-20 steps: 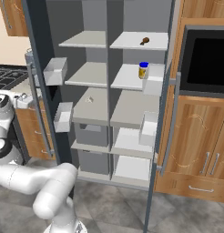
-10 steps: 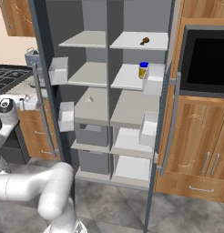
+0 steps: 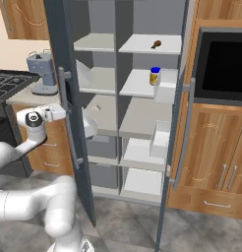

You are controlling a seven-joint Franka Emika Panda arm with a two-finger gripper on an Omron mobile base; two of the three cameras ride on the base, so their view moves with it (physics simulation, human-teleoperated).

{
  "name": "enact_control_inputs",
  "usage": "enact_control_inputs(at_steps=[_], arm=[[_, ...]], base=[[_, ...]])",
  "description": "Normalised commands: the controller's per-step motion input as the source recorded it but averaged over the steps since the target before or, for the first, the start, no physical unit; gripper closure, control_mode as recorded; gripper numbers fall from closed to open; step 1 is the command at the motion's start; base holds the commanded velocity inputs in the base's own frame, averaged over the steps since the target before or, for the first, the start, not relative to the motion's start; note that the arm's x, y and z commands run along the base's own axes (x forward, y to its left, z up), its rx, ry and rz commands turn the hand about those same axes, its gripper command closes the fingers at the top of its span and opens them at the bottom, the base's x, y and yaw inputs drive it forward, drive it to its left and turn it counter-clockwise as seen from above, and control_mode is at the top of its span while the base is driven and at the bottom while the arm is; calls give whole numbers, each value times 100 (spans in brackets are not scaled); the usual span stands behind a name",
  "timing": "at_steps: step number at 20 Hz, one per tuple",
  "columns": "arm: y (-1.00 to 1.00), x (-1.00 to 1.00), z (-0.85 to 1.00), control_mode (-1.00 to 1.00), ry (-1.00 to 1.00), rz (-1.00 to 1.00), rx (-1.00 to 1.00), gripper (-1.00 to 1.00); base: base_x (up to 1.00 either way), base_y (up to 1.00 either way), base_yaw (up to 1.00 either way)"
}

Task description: Pick up the frozen chicken drumstick from the freezer, place it on any shelf in the fridge, and close the fridge and freezer doors when done.

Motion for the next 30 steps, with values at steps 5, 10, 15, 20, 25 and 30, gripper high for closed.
enact_control_inputs(at_steps=[5,10,15,20,25,30], arm=[[-42,73,0,-100,0,16,0,-100],[-13,59,0,-100,0,8,0,-100],[0,67,0,-100,1,0,0,-100],[0,67,0,-100,3,0,0,-100],[0,71,0,-100,4,0,0,-100],[0,68,0,-100,6,0,0,-100]], base=[[0,0,0],[0,0,0],[0,0,0],[0,0,0],[0,0,0],[0,0,0]])
